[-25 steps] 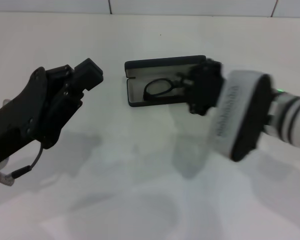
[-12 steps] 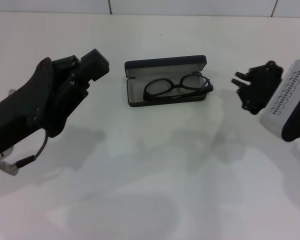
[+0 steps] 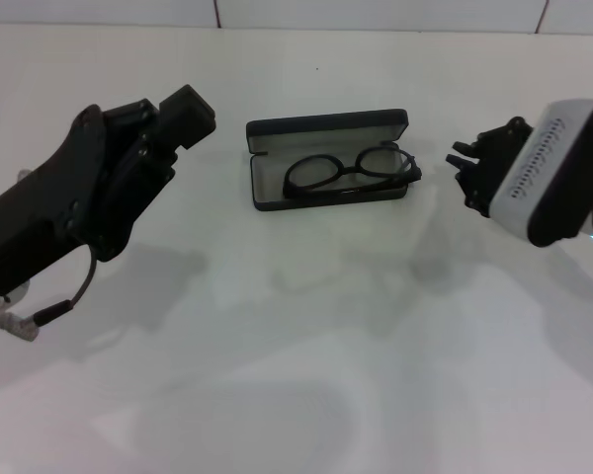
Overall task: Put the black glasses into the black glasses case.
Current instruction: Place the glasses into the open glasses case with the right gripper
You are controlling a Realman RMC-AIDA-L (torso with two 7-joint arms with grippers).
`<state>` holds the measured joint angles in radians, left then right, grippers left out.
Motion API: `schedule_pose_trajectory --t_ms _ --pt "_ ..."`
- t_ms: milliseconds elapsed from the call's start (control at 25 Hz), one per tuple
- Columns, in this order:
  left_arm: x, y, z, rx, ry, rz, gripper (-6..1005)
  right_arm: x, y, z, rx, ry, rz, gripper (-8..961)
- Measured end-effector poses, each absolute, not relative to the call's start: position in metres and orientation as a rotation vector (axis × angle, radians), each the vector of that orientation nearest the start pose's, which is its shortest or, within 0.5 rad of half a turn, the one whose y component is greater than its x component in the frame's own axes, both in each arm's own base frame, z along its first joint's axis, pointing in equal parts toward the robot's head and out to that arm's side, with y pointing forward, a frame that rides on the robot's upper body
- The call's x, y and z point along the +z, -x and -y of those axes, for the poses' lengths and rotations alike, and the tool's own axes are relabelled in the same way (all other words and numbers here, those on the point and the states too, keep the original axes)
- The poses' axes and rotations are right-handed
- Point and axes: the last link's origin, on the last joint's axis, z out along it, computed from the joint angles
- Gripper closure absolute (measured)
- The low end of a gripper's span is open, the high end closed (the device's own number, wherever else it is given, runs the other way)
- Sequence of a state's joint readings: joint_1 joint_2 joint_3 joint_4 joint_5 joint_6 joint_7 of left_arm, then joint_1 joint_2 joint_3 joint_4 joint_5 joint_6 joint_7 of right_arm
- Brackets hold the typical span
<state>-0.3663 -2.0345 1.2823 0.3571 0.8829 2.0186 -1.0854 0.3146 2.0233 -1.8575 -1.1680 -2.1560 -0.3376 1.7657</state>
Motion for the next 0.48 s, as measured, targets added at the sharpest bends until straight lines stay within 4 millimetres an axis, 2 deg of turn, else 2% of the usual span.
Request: schedule_pose_trajectory --t_ms 160,480 --pt "0.024 0.228 -0.248 -1.851 2.329 0.333 950 -0.062 -0.211 -0.377 -0.091 2.340 0.063 870" --pt "0.025 0.228 -0.248 -1.849 2.323 0.331 950 -0.071 -0.207 -0.381 -0.096 2.373 0.071 869"
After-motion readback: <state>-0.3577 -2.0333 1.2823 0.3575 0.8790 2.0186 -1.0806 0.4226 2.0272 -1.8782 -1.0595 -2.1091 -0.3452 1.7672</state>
